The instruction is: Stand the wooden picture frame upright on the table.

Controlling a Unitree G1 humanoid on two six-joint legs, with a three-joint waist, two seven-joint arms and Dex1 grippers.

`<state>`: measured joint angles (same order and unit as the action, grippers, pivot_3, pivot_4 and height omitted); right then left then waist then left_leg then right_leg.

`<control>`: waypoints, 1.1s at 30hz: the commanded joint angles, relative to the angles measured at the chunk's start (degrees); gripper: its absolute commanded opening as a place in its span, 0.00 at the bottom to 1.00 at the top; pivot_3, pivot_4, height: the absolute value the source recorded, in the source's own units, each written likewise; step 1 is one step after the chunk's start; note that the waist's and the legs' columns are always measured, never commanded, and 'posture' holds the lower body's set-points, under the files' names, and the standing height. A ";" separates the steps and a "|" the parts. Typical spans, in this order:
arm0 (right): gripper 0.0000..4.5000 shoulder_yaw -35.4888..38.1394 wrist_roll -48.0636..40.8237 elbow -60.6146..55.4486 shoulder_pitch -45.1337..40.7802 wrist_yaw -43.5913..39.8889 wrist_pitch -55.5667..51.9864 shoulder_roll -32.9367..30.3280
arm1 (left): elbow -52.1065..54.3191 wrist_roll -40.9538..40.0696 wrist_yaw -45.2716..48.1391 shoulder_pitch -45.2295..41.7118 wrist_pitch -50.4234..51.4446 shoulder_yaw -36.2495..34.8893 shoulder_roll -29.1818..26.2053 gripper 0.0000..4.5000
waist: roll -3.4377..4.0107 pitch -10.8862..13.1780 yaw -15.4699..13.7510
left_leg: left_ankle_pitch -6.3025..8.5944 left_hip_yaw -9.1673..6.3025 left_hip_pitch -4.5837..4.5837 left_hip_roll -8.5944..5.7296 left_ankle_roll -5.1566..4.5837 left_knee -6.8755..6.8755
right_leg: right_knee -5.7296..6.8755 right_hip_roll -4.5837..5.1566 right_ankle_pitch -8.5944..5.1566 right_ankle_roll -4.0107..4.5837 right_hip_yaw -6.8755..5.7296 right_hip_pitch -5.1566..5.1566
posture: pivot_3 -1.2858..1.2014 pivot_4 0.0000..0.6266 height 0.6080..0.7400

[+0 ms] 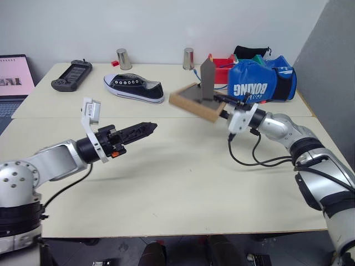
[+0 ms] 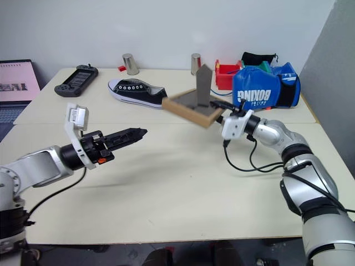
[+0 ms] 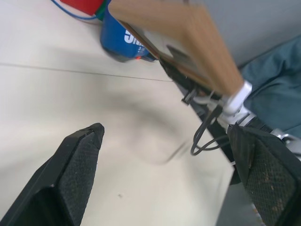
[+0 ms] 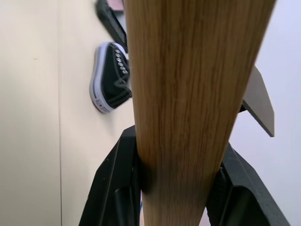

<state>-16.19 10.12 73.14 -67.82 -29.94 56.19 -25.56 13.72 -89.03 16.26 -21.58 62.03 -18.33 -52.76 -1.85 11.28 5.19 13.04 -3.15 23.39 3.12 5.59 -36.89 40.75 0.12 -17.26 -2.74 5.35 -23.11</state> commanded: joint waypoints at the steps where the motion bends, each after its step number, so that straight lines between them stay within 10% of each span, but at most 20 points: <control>1: 0.30 10.19 -15.80 -6.01 -2.64 -18.81 -19.80 4.11 | 5.62 10.89 6.34 -0.45 -4.95 1.17 -1.24 1.00 | 0.01 0.00 -0.18 | -0.01 0.00 -0.01 0.00 0.02 0.00 | 0.01 0.01 0.00 0.00 -0.02 0.01 | 0.52 0.24 1.00; 13: 0.30 17.68 -29.55 -17.80 -1.96 -40.07 -66.00 9.40 | 12.90 26.10 9.18 3.76 -12.77 1.13 1.97 1.00 | 0.04 0.02 -0.39 | 0.09 0.05 0.06 0.02 -0.14 0.04 | -0.02 -0.01 0.00 0.00 -0.06 -0.09 | 0.52 0.24 1.00; 33: 0.30 11.65 -22.00 -15.53 7.01 -46.67 -64.27 15.56 | 22.99 26.38 9.05 15.65 -12.03 -2.94 2.74 1.00 | 0.05 0.03 -0.29 | 0.11 0.10 0.06 0.09 -0.16 0.04 | -0.07 -0.11 -0.01 0.00 0.00 -0.13 | 0.52 0.24 1.00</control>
<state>-5.63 -12.03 57.77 -59.16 -76.27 -9.17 -9.97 34.51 -62.73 25.54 -5.93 50.78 -19.90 -50.26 -1.81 11.31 4.90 13.15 -3.06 23.44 3.23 5.44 -36.85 40.69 0.00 -17.27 -2.74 5.32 -23.23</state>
